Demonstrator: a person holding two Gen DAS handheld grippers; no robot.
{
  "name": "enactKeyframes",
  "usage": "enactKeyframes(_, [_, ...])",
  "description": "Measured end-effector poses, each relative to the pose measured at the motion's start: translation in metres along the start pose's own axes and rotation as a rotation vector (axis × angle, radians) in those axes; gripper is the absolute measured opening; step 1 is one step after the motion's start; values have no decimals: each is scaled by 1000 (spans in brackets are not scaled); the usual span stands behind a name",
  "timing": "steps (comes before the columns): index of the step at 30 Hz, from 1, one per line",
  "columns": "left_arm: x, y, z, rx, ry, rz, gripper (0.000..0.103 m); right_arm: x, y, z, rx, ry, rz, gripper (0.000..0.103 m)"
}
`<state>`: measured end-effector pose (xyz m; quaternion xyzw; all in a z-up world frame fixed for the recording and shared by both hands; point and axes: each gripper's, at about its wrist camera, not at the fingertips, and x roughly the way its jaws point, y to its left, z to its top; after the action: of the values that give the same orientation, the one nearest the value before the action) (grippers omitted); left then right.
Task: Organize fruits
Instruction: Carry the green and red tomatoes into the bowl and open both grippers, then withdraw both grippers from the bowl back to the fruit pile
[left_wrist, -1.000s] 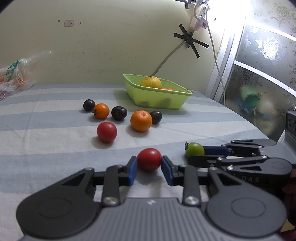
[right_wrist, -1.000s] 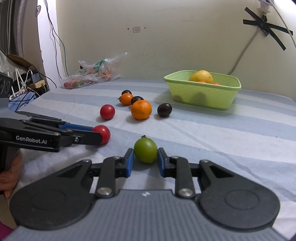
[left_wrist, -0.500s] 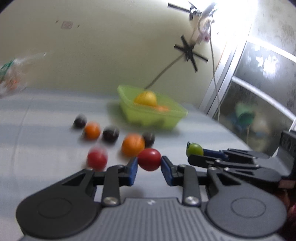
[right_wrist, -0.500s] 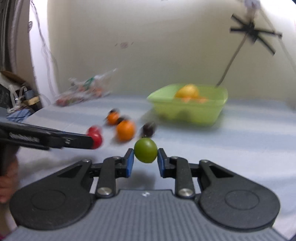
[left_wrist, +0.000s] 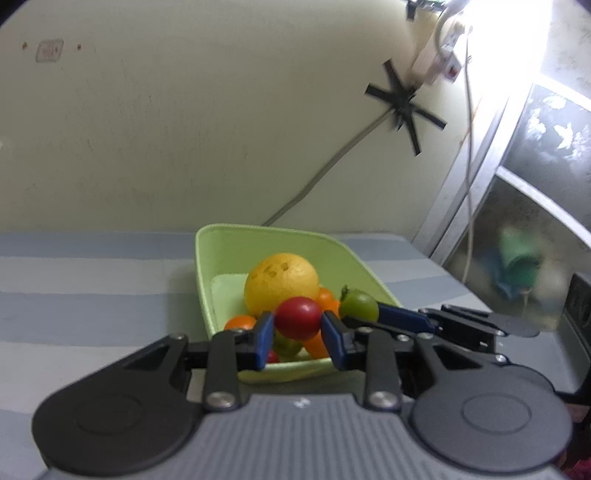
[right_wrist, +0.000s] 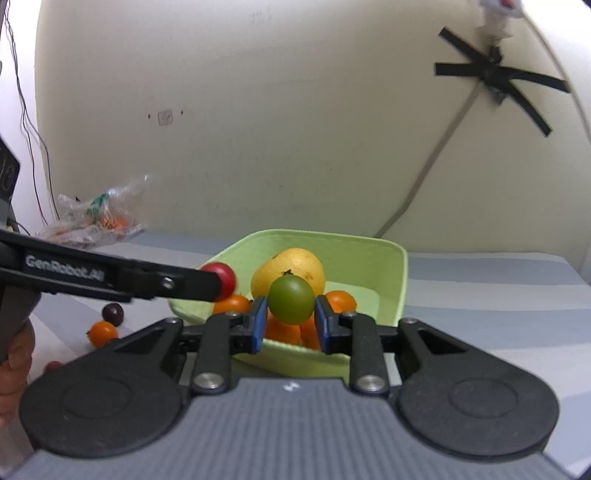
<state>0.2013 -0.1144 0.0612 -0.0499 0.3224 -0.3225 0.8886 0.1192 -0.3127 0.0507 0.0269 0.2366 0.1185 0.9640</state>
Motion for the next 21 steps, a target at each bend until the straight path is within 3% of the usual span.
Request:
enactKeyframes(4, [4, 4, 0, -25, -7, 11, 45, 0, 4, 2, -24, -35, -11, 42])
enactKeyframes(8, [-10, 10, 5, -55, -31, -1, 45, -14, 3, 4, 10, -68, -11, 42])
enactKeyframes(13, [-69, 21, 4, -103, -138, -27, 45, -48, 13, -3, 65, -101, 32, 42])
enactKeyframes(17, [-120, 38, -21, -133, -186, 30, 45, -71, 33, -22, 96, -75, 98, 42])
enactKeyframes(21, [-150, 60, -59, -184, -176, 107, 45, -82, 62, -46, 80, -31, 141, 42])
